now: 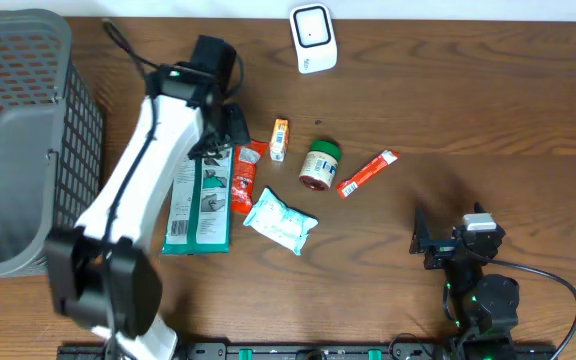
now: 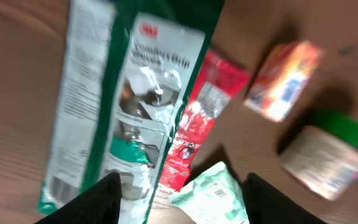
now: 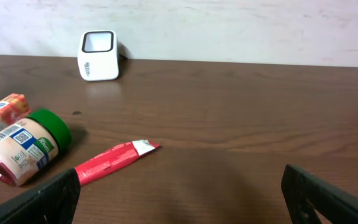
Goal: Scan the item barcode
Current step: 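Release the gloves package and raise the left gripper beside the basket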
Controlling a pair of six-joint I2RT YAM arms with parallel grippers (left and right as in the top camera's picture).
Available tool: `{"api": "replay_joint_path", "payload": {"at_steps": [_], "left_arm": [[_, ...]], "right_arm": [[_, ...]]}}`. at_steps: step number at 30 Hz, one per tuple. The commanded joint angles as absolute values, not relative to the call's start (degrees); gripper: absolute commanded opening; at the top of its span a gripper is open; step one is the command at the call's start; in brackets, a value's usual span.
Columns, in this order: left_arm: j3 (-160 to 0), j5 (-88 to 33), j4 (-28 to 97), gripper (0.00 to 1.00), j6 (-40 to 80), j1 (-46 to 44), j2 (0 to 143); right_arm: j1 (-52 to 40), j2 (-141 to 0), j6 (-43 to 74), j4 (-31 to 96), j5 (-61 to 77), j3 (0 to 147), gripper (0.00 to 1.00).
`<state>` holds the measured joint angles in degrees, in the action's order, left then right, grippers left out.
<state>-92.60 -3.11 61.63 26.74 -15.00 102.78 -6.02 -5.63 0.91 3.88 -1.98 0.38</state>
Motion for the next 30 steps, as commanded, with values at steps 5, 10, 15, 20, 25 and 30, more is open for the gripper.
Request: {"api": "replay_joint_path", "payload": {"at_steps": [5,10,15,20,25,30], "left_arm": [[-94.91,11.99,61.98,0.71,25.19,-10.09,87.29],[-94.89,12.95,61.73,0.73,25.52,-4.64,81.76],[-94.89,12.93,62.06,0.85,25.54,-2.79,80.23],[-94.89,12.93,62.06,0.86,25.54,-2.81,80.47],[-94.89,12.93,62.06,0.86,25.54,-2.81,80.47],[-94.89,12.93,62.06,0.86,25.54,-2.81,80.47]], "right_arm": [[-5.72,-5.56,1.67,4.08,-2.48,0.32,0.99],[-5.72,-5.56,1.67,4.08,-2.48,0.32,0.99],[-5.72,-5.54,1.67,4.08,-2.48,0.32,0.99],[-5.72,-5.56,1.67,4.08,-2.48,0.32,0.99],[-5.72,-5.56,1.67,4.08,-2.48,0.32,0.99],[-5.72,-5.54,1.67,4.08,-2.48,0.32,0.99]]}}
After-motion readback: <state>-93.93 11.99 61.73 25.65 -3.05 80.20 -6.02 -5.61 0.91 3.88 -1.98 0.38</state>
